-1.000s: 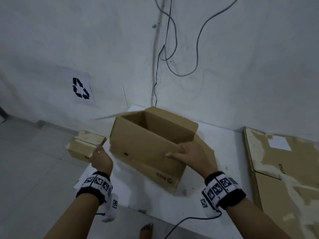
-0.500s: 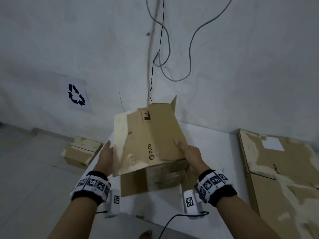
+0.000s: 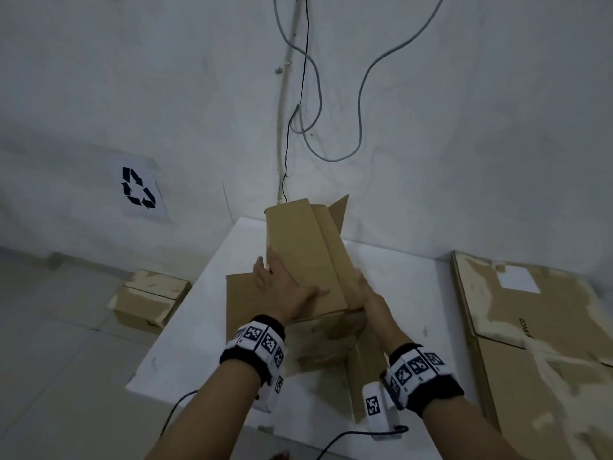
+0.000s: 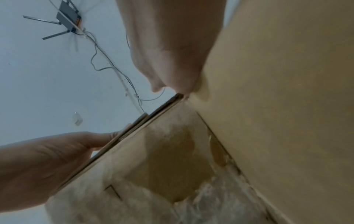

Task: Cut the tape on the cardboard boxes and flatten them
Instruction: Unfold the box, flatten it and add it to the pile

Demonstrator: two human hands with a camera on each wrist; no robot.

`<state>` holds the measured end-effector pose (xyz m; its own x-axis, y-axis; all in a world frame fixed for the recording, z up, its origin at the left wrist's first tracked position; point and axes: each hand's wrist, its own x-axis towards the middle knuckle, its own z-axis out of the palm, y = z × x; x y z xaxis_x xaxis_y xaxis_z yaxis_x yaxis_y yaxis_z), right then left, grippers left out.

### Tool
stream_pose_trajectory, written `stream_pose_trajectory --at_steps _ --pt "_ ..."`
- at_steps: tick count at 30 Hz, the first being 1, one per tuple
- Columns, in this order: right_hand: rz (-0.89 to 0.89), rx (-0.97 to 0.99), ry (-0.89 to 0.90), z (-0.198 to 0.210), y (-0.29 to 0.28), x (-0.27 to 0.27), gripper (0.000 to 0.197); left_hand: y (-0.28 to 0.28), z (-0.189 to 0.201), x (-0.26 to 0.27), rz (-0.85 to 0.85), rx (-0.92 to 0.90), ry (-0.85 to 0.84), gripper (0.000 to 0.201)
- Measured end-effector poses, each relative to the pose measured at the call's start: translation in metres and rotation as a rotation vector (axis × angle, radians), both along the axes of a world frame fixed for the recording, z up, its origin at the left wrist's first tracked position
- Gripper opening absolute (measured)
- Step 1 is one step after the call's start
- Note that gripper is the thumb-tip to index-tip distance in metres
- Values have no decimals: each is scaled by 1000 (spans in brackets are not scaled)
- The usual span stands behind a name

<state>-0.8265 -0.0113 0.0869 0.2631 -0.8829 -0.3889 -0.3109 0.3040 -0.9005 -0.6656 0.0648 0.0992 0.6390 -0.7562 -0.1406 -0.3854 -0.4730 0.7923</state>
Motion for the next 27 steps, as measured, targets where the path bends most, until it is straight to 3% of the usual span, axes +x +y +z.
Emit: stream_pose_trajectory --at_steps 3,6,8,10,14,18,20,22,25,27 --pt "163 -66 -29 3 4 -8 95 -9 -10 14 -39 -110 104 147" --pt "156 -94 -37 0 6 -8 81 -3 -17 18 -56 -212 296 139" --pt "132 -86 -52 -3 3 -4 74 9 -23 19 -56 -265 313 123" --pt "118 -71 -60 -2 0 -2 62 27 -27 24 -10 -291 210 99" --pt "116 -45 -90 1 -9 3 45 71 -35 44 120 -175 -170 59" --pt "132 -37 -82 0 -19 20 58 92 -36 47 12 102 -342 40" --pt "137 -44 -65 -3 -24 28 65 87 -33 49 -50 168 -257 36" --pt "144 -45 -60 -4 -26 34 69 65 -27 58 -46 85 -81 34" --pt "142 -59 -55 -8 -27 37 67 17 -3 71 58 -47 277 71" --pt "128 -37 -61 -10 -29 37 69 -13 12 74 116 -117 462 84"
